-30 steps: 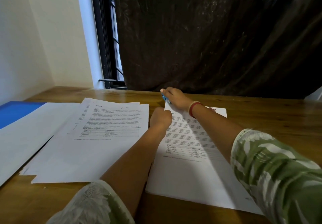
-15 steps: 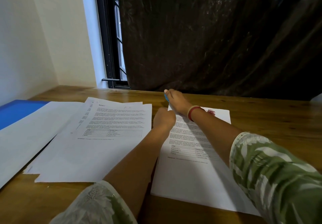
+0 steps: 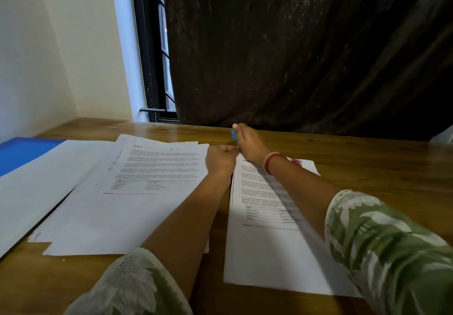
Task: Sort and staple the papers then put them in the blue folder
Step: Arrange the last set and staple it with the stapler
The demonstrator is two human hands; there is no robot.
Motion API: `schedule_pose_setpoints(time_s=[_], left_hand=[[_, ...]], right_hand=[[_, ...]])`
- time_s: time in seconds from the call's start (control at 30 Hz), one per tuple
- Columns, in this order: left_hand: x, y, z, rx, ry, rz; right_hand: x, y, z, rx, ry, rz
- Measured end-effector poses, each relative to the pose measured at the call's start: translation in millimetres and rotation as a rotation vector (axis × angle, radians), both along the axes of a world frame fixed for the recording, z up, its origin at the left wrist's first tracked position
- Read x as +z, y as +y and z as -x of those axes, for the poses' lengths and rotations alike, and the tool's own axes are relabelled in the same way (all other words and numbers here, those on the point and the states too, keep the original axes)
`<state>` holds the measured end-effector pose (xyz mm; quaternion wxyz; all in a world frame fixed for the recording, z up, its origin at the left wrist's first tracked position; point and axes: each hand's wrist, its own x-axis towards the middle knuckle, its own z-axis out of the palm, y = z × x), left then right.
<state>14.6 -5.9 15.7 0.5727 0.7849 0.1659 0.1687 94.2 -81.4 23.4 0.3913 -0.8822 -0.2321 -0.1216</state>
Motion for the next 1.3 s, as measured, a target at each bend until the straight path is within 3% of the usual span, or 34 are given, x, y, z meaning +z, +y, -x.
schedule_pose_setpoints(time_s=[0.4,0.53,0.83,1.03,1.2,1.3], left_hand=[[-3.1,-9.4,2.9,-0.011,-0.081,0.043],[-5.5,-7.2,1.8,0.063,-0.053,0.088],[-5.9,-12.1,3.1,0.044,-0.090,0.121],[0.4,-10.7,2.3,0.028,-0.052,0.295],[11.4,-6.5,2.2,0.037,0.041,0.231],[14.3,-1.1,0.8,-0.034,0.022,0.270]], right_hand=[[-4.6,-11.4,10.3,-0.019,0.065,-0.054],[1.4,-15.2,14.0,-0.060,-0.034,0.105],[1.7,-8.1,27.4,-0.164,0.025,-0.064],[25.2,-22.9,41.3,-0.280,-0.160,-0.012],[58.1,-81.3,33.8,-0.463,-0.013,-0.216],[65.9,-134.7,31.9,-0.588,0.062,-0.156]])
